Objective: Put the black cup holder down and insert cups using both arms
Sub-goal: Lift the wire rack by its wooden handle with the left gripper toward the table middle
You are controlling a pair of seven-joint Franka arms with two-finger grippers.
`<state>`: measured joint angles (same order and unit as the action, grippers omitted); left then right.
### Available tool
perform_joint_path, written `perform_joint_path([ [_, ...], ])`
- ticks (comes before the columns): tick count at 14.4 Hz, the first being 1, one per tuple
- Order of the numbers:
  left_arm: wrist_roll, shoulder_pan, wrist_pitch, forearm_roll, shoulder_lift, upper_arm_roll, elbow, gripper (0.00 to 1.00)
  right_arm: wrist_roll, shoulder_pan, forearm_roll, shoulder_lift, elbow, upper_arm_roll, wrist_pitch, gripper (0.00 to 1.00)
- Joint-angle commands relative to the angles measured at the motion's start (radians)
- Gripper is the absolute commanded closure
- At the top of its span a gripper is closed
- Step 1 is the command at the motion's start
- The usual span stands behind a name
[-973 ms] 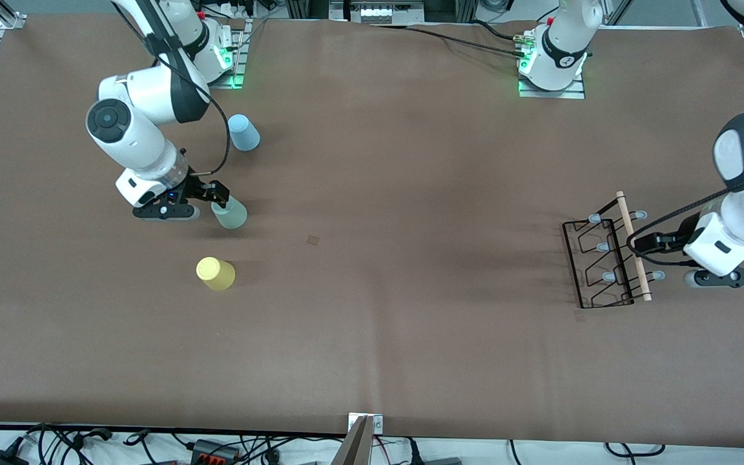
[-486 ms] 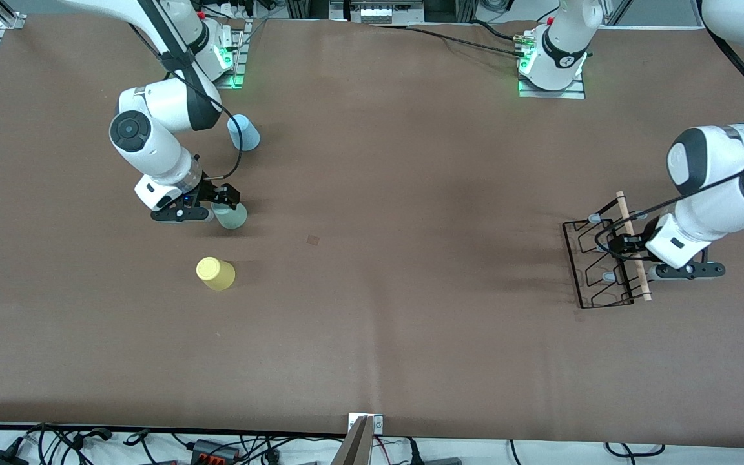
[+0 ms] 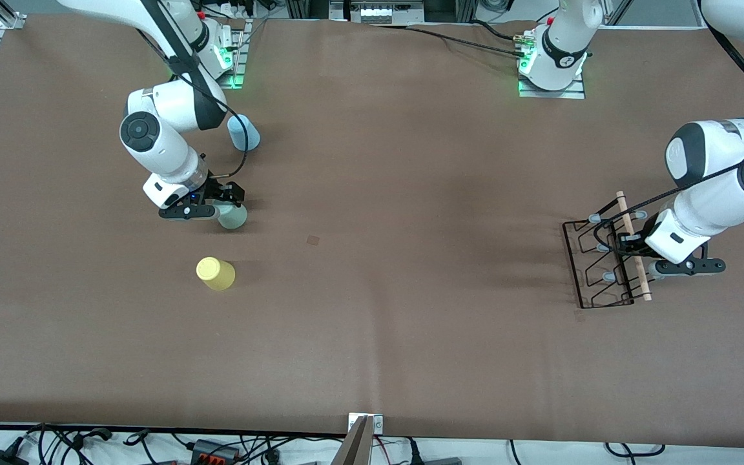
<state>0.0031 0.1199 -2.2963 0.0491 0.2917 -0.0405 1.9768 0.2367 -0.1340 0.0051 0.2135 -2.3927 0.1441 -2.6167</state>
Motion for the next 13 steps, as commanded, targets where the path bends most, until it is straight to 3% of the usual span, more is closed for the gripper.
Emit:
perform_joint_path([
  [1,0.009,0.004,-0.005,0.018,-0.026,-0.006,0.024,0.83,0.010,-0.016,0.006,0.001,-0.014,-0.004,-0.028,0.00],
  [4,0.011,0.004,-0.005,0.018,-0.028,-0.006,0.016,0.94,0.010,-0.016,0.006,0.001,-0.016,-0.004,-0.028,0.00],
  [8,0.009,0.004,0.015,0.018,-0.035,-0.012,-0.033,0.96,0.009,-0.015,0.006,0.001,-0.014,-0.004,-0.025,0.00],
  [11,0.009,-0.014,0.167,0.018,-0.046,-0.027,-0.131,0.96,0.009,-0.012,0.004,0.001,-0.014,-0.004,-0.025,0.00],
  [13,-0.003,-0.022,0.276,0.018,-0.046,-0.088,-0.188,0.96,0.009,-0.015,0.004,0.000,-0.014,-0.004,-0.025,0.14],
])
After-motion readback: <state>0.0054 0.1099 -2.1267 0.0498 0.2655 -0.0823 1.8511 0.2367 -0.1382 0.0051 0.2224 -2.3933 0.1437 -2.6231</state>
